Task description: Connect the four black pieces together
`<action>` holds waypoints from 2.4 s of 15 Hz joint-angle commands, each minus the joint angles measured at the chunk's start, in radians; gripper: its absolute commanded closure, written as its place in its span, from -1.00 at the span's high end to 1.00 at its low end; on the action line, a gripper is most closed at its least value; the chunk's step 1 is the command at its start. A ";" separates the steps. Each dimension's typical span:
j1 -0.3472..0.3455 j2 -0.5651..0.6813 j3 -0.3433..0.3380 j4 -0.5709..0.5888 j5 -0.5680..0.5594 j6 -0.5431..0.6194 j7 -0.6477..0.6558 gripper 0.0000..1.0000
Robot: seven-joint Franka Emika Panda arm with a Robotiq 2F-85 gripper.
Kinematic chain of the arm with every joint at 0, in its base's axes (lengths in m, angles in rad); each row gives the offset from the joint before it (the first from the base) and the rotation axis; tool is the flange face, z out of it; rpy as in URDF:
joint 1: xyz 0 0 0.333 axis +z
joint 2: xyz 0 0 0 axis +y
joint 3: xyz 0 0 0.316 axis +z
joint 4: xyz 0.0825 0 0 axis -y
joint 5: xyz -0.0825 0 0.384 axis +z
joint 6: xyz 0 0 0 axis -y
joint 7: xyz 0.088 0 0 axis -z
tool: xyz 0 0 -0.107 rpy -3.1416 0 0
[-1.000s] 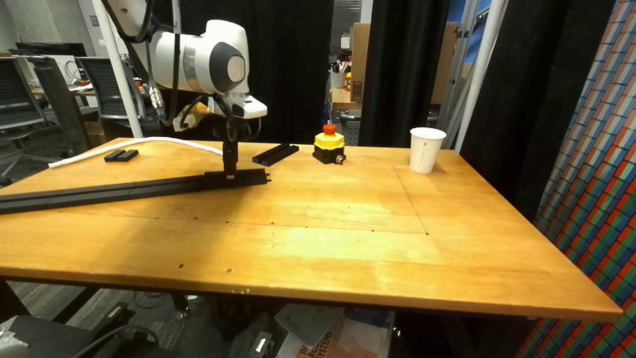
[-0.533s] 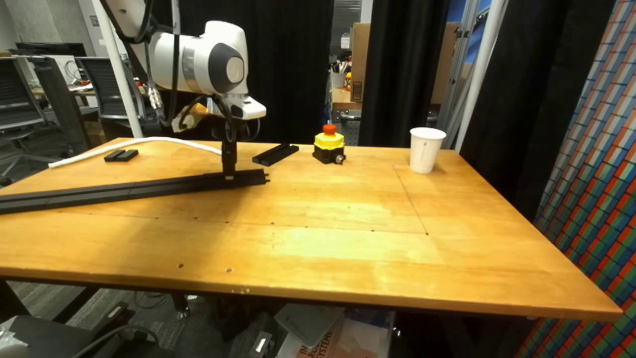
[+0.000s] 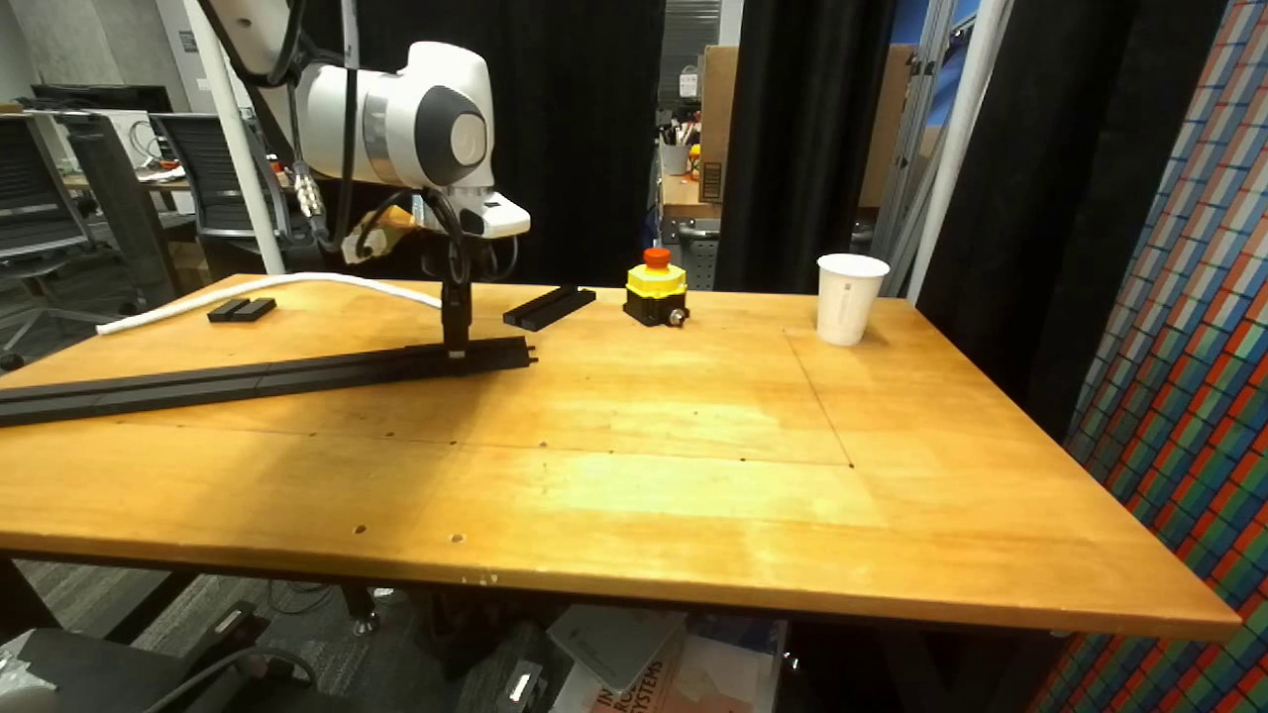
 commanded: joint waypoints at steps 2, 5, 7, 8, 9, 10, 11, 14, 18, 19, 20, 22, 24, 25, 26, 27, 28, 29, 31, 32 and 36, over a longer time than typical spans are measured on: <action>0.006 0.013 0.006 0.013 -0.013 -0.004 0.019 -0.10; 0.007 0.019 0.008 0.019 -0.014 -0.004 0.020 -0.10; 0.008 0.024 0.009 0.025 -0.015 -0.005 0.019 -0.10; 0.009 0.026 0.009 0.027 -0.015 -0.006 0.019 -0.10; 0.010 0.029 0.009 0.029 -0.016 -0.005 0.021 -0.10; 0.010 0.032 0.010 0.031 -0.015 -0.005 0.021 -0.10; 0.011 0.035 0.009 0.033 -0.014 -0.005 0.023 -0.10; 0.011 0.040 0.010 0.037 -0.012 -0.002 0.023 -0.10; 0.011 0.049 0.010 0.049 -0.011 -0.002 0.024 -0.10; 0.011 0.049 0.010 0.050 -0.011 -0.003 0.024 -0.10; 0.011 0.050 0.010 0.052 -0.011 -0.004 0.023 -0.10; 0.012 0.051 0.009 0.055 -0.013 -0.004 0.024 -0.10; 0.012 0.051 0.008 0.058 -0.014 -0.004 0.024 -0.10; 0.012 0.053 0.008 0.061 -0.014 -0.004 0.023 -0.10; 0.012 0.056 0.008 0.066 -0.014 -0.005 0.022 -0.10; 0.012 0.061 0.009 0.072 -0.014 -0.006 0.020 -0.10; 0.012 0.064 0.010 0.077 -0.013 -0.006 0.018 -0.10; 0.012 0.069 0.010 0.082 -0.012 -0.006 0.016 -0.10; 0.011 0.074 0.010 0.088 -0.011 -0.006 0.015 -0.10; 0.011 0.074 0.010 0.090 -0.011 -0.007 0.014 -0.10; 0.015 0.064 0.003 0.086 -0.020 -0.014 0.021 -0.10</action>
